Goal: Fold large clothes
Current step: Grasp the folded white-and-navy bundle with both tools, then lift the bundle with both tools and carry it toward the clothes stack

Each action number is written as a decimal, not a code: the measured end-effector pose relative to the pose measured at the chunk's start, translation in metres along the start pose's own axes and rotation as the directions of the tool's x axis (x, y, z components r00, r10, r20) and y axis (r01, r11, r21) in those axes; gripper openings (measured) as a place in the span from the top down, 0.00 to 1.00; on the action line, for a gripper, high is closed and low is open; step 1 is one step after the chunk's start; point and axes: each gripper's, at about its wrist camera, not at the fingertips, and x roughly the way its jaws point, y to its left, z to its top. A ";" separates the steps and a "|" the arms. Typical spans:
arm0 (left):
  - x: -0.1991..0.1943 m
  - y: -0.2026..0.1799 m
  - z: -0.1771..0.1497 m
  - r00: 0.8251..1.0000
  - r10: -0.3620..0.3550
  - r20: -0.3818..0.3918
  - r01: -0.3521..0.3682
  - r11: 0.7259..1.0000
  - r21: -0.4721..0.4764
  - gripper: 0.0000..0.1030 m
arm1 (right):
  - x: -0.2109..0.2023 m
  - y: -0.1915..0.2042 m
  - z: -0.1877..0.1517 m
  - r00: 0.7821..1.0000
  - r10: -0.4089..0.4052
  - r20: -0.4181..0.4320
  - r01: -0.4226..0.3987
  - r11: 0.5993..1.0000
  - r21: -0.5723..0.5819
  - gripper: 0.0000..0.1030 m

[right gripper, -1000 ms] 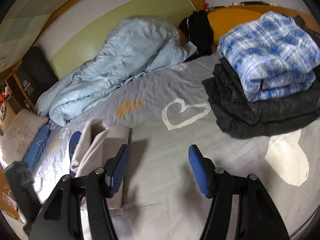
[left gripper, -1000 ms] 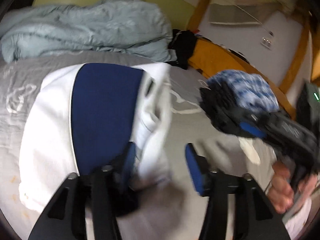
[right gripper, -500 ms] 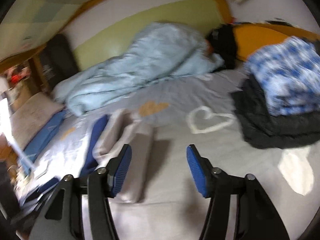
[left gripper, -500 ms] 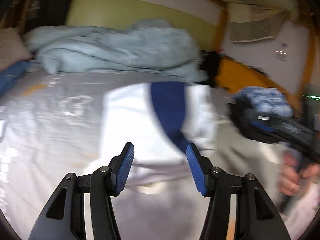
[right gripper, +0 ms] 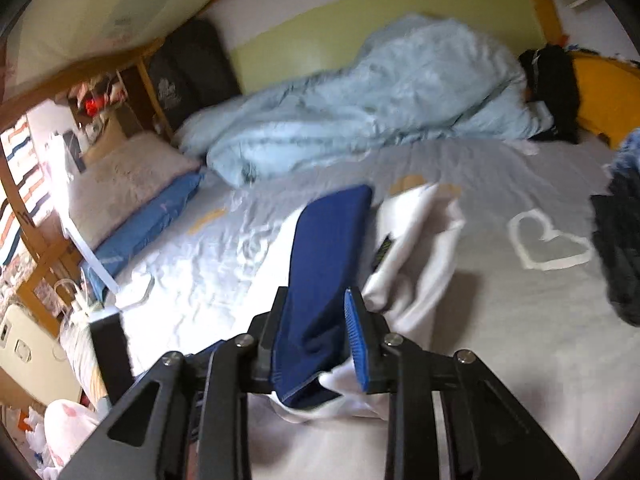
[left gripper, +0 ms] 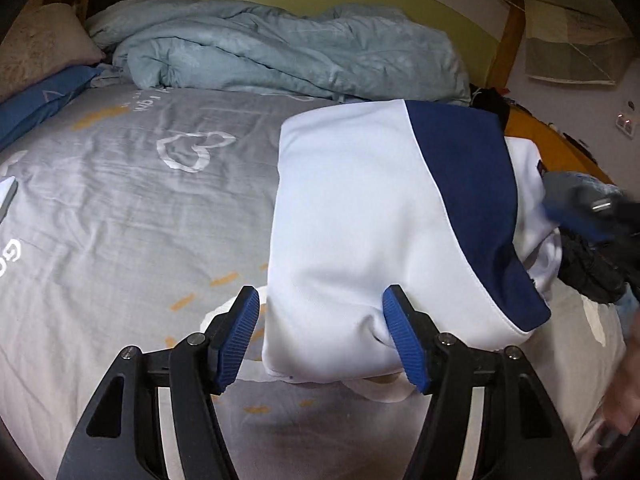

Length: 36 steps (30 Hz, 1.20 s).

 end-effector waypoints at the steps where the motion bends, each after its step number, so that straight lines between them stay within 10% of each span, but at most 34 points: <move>1: 0.000 0.001 -0.001 1.000 -0.029 -0.003 0.029 1.000 -0.006 0.42 | 0.010 -0.002 -0.003 1.000 -0.013 -0.021 0.013 1.000 0.002 0.65; 5: -0.001 -0.006 -0.004 0.997 -0.072 -0.007 0.072 0.997 0.035 0.42 | 0.035 -0.016 -0.017 0.995 -0.054 -0.081 0.057 0.998 0.038 0.65; 7: -0.001 -0.009 -0.003 0.996 -0.087 -0.012 0.087 0.996 0.036 0.41 | 0.041 -0.022 -0.019 0.994 -0.061 -0.094 0.066 0.996 0.057 0.91; 9: -0.004 -0.009 0.001 0.994 -0.107 -0.013 0.107 0.994 0.020 0.38 | 0.034 -0.028 -0.020 0.997 -0.052 -0.050 0.057 0.993 0.103 0.94; 13: -0.020 -0.004 0.014 0.982 -0.189 0.006 0.189 0.980 -0.062 0.23 | 0.012 -0.028 -0.022 0.991 -0.135 0.017 0.132 0.986 0.097 0.95; 22: -0.016 -0.001 0.016 0.991 -0.133 -0.018 0.132 0.988 -0.076 0.20 | 0.028 -0.043 -0.032 0.987 -0.126 -0.097 0.134 0.987 0.089 0.94; 36: 0.011 -0.006 0.038 0.981 -0.138 -0.139 0.131 0.990 -0.059 0.04 | 0.007 -0.045 -0.019 0.973 -0.228 -0.031 0.230 0.970 0.080 0.29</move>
